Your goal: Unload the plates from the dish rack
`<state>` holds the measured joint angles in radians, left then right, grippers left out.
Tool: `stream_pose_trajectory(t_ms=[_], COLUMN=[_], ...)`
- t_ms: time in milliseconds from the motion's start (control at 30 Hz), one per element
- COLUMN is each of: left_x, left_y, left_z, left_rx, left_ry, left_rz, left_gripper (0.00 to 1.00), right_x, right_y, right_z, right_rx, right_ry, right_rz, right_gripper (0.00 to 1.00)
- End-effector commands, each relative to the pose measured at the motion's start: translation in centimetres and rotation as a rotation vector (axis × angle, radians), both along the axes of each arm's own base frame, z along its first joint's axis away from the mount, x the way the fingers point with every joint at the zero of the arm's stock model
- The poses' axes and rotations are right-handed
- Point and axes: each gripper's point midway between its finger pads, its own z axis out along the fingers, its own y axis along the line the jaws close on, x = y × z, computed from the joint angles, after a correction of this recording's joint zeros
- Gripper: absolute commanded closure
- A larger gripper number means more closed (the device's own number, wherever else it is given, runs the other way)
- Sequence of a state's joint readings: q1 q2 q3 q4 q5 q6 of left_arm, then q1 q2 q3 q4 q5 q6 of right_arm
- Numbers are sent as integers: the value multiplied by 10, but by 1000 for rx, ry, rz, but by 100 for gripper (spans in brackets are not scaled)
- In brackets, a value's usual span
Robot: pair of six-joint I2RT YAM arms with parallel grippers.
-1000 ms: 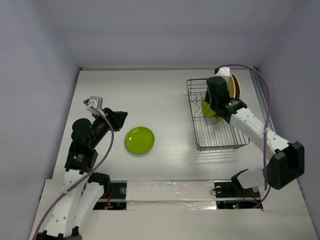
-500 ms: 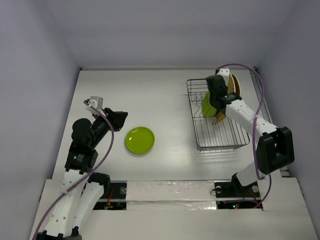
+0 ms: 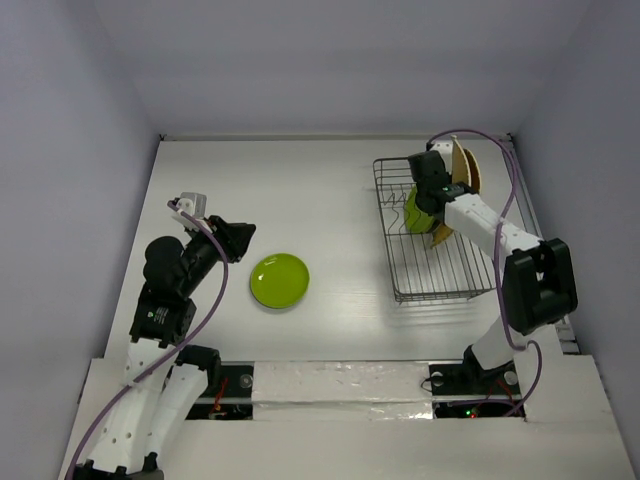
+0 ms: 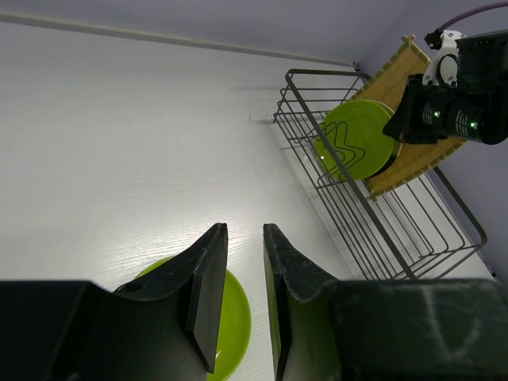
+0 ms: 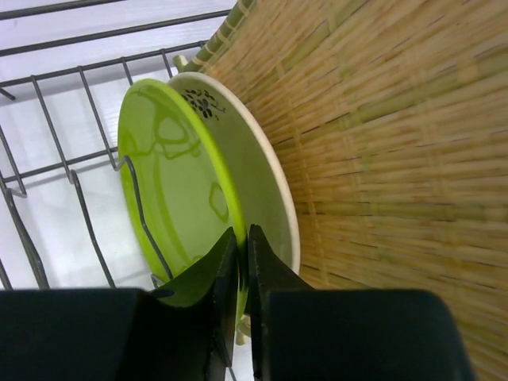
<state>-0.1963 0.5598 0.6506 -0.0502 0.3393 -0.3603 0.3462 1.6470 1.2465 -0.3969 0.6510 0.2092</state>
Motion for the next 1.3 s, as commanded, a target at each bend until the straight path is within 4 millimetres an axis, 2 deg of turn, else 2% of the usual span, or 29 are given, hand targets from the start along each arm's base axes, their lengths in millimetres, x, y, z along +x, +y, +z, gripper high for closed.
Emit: stream_pose_trajectory(t_ms=[0,167,333,467,600,633,700,733,800,833,900,967,1033,1067,1100,1133,1233,1267], left_x=[-1,0,1,1,1,1,1,2,2,2,2,2,2,1,1,1,1,0], left_y=[-2,-3,-3,-3,-3,-3,-3,-2,-2,-2,-2,-2,-2,-3,-3,-3,-2,-2], left_z=[25,24,23,23,24,23,23,22,23,23,23,22,23,23,23,23,24,25], left_rx=[-6,-7,-8,-8,-8,-8,-7,-7,-7,-7,-6,-5,-7,-9,-9,-9,-10,-7], left_ry=[-73,-69,-67,-67,-67,-65,-64,-62,-62,-62,-64,-61,-64,-63,-64,-64,-67,-72], left_rz=[-16,-17,-15,-14,-12,-14,-12,-11,-9,-9,-6,-6,-11,-12,-14,-12,-9,-9], left_gripper=[78,78,78,78,78,78,78,78,78,78,78,78,78,78,78,78,78,78], right_x=[9,-1,-12,-23,-35,-40,-47,-60,-71,-82,-89,-103,-113,-122,-122,-132,-143,-142], right_y=[-3,-7,-4,18,69,93,128,162,197,222,246,274,295,309,320,331,356,358], right_z=[49,95,141,167,182,180,182,171,167,151,143,121,112,95,98,94,74,65], right_rx=[31,64,80,137,295,360,456,508,586,615,682,740,795,799,829,863,921,923], right_ry=[-146,-253,-331,-375,-418,-403,-413,-371,-359,-307,-288,-216,-176,-121,-138,-106,-45,-30], right_rz=[-24,-15,7,91,288,386,501,607,693,756,796,873,919,939,958,1000,1038,1028], right_gripper=[92,99,99,100,100,100,100,100,100,100,100,100,100,100,100,100,99,99])
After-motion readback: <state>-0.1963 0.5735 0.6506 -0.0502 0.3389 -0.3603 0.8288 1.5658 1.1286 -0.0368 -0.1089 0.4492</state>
